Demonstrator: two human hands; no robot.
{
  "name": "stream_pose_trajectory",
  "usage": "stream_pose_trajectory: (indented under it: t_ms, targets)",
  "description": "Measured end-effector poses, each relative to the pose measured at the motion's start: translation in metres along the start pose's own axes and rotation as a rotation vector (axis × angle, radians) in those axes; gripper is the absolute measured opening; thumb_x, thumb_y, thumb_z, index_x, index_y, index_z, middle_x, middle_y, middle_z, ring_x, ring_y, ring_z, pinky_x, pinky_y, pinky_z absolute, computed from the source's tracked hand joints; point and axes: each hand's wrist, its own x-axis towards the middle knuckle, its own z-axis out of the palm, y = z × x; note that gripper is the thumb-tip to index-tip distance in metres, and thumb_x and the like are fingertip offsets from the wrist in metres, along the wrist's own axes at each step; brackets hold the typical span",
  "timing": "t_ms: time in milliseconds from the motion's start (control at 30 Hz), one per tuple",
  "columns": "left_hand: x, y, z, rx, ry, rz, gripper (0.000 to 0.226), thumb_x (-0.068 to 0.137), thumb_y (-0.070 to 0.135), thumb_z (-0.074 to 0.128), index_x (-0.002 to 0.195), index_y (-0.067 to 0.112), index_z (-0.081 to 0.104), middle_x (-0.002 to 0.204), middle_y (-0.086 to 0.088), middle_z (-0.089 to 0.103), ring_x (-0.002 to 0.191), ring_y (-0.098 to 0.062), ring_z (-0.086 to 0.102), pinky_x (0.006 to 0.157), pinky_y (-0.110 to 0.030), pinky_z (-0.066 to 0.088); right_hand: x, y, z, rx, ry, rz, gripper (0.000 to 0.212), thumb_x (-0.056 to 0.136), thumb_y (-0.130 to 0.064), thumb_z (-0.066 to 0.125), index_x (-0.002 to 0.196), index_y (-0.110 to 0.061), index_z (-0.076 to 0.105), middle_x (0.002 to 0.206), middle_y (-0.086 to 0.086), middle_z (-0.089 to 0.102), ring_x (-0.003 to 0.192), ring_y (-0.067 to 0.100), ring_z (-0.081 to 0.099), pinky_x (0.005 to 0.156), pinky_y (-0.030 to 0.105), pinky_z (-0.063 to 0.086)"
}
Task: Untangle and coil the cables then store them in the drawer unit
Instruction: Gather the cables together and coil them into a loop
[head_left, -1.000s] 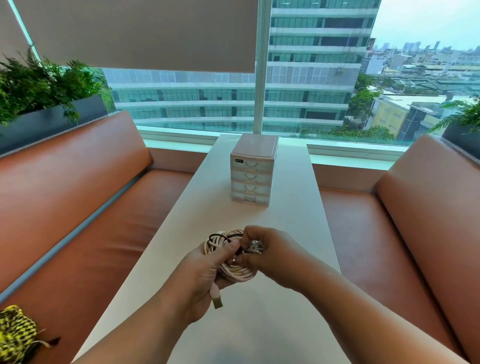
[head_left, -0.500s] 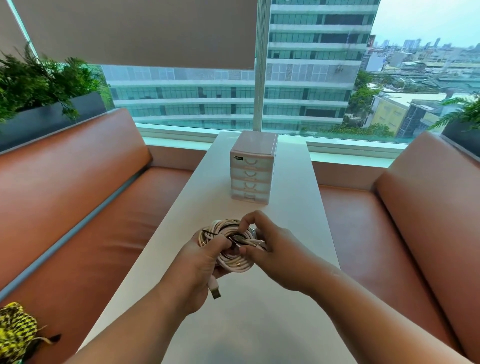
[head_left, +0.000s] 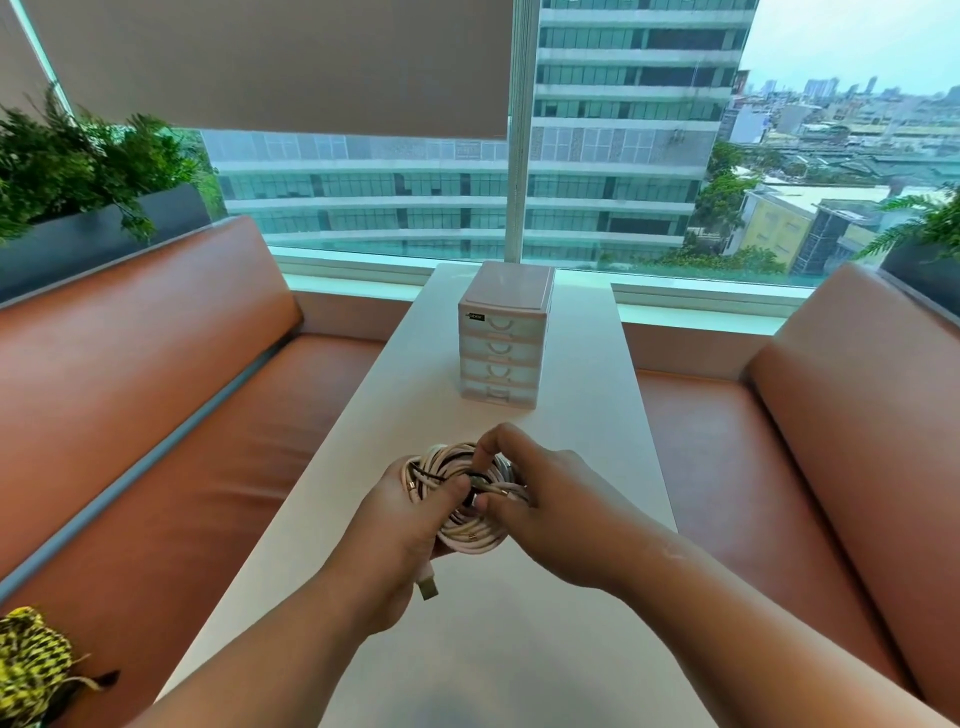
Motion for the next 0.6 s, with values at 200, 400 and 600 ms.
stream_pose_trajectory:
  t_ms: [200, 400, 600]
  targets:
    - [0.0013, 0.0002, -0.0003, 0.049, 0.012, 0.042, 0.023, 0.089, 0.008, 0.062, 0.111, 0.015, 0.057, 0.099, -0.013, 0.07, 0.086, -0.024, 0.069, 0.06, -0.028, 0.053, -0.0027, -0.0014, 0.0009, 0.011, 0.02, -0.004, 0.019, 0.091, -0.03, 0.056, 0.101, -0.04, 0.044, 0.08, 0.0, 0.064, 0.062, 0.016, 0.054, 0.064, 0.039, 0.05]
    - [0.0025, -0.0006, -0.0012, 0.048, 0.012, 0.066, 0.023, 0.09, 0.012, 0.062, 0.112, 0.012, 0.058, 0.101, -0.012, 0.072, 0.089, -0.024, 0.071, 0.069, -0.032, 0.054, 0.0008, -0.0032, 0.0024, 0.047, 0.105, 0.023, 0.028, 0.086, -0.022, 0.056, 0.099, -0.042, 0.042, 0.084, 0.0, 0.062, 0.065, 0.02, 0.058, 0.06, 0.041, 0.051]
    - [-0.0036, -0.0035, -0.0033, -0.012, -0.041, 0.099, 0.028, 0.087, 0.013, 0.063, 0.113, 0.008, 0.059, 0.098, -0.013, 0.073, 0.084, -0.019, 0.071, 0.061, -0.021, 0.053, 0.0034, 0.0031, -0.0014, 0.361, -0.097, 0.196, 0.048, 0.081, -0.018, 0.062, 0.114, -0.048, 0.041, 0.101, 0.007, 0.065, 0.08, 0.026, 0.064, 0.073, 0.044, 0.056]
